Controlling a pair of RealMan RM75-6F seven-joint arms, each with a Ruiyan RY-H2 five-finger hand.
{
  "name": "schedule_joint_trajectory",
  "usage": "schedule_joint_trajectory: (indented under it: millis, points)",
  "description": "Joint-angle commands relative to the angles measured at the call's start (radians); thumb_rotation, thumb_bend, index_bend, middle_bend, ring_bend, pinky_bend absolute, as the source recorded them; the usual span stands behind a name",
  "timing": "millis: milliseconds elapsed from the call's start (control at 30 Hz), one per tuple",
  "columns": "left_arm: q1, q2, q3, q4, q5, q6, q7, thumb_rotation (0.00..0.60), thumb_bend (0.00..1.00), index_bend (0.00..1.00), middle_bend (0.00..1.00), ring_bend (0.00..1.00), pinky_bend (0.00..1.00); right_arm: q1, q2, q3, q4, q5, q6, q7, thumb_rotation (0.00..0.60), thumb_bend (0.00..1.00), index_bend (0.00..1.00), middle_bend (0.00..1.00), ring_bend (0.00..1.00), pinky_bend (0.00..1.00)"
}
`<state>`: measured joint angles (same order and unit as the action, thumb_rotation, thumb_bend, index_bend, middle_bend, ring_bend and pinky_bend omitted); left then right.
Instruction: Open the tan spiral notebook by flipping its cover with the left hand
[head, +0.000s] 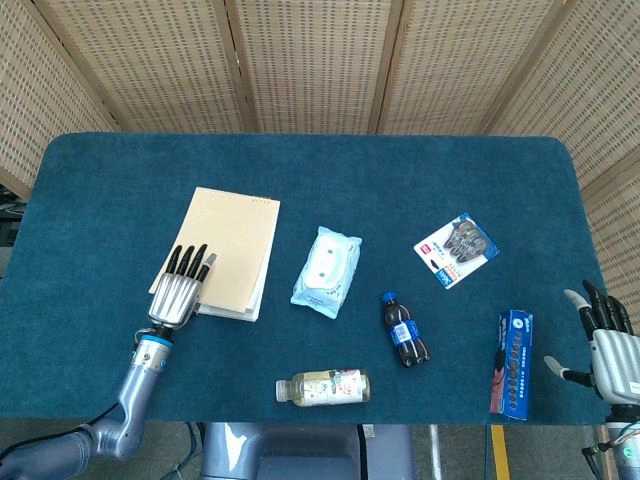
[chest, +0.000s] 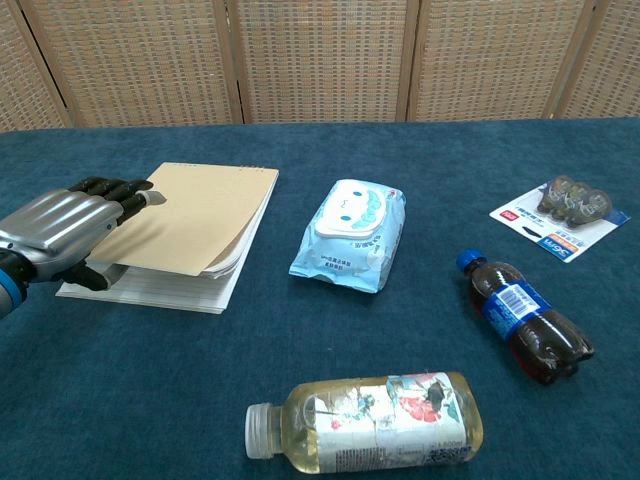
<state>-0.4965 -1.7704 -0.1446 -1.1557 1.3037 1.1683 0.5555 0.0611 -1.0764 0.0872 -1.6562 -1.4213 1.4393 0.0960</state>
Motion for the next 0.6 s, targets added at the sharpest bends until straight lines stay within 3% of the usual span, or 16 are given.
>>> schedule_joint_trajectory:
  millis: [33,600]
  points:
    - [-0.004,0.000,-0.006,0.001,-0.009,-0.003,0.005,0.600,0.50,0.00,0.00,0.00,0.00,0.000,0.000,0.000,0.000,0.000,0.001,0.000,0.600,0.16,0.11,0.00,0.00,0.00]
    - [-0.038,-0.031,-0.050,0.039,-0.075,-0.016,0.028,0.600,0.53,0.00,0.00,0.00,0.00,0.000,0.001,0.000,-0.001,0.002,-0.002,0.005,0.600,0.16,0.11,0.00,0.00,0.00]
